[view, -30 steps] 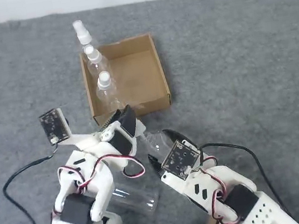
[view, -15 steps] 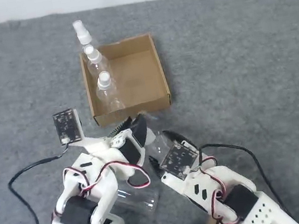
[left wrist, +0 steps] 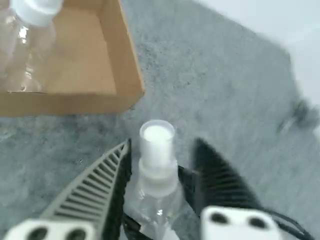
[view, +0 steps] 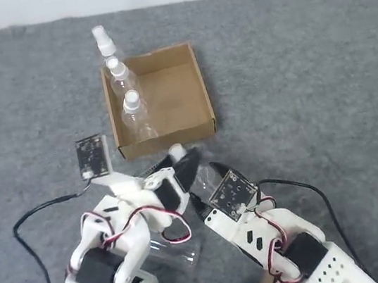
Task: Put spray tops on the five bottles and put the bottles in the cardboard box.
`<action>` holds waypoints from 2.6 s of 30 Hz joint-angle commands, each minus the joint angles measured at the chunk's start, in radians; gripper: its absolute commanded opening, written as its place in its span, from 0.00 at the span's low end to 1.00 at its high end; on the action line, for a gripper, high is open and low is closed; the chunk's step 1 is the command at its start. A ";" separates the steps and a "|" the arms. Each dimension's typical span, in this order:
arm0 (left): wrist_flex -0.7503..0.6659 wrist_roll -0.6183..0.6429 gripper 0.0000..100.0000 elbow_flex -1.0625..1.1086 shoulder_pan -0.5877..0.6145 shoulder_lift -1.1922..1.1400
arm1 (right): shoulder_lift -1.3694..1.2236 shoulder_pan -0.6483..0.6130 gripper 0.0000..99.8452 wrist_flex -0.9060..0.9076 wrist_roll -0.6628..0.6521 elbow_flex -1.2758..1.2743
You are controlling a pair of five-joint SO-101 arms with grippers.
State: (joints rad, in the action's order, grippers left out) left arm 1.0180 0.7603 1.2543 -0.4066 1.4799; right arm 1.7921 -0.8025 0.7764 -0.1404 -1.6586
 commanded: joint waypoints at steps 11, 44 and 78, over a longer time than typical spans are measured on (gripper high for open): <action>0.055 0.032 0.38 -0.004 0.137 0.330 | 0.022 0.027 0.18 -0.022 0.017 -0.025; -0.195 0.078 0.38 0.197 0.308 0.347 | 0.024 0.027 0.17 -0.259 0.298 -0.023; -0.112 -0.080 0.38 0.257 0.149 0.347 | 0.022 0.030 0.17 -0.222 0.298 -0.023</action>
State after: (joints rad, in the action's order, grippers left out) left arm 0.9091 0.6651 1.5719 -0.2885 1.8052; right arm 1.7906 -0.7856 0.5432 0.1511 -1.6586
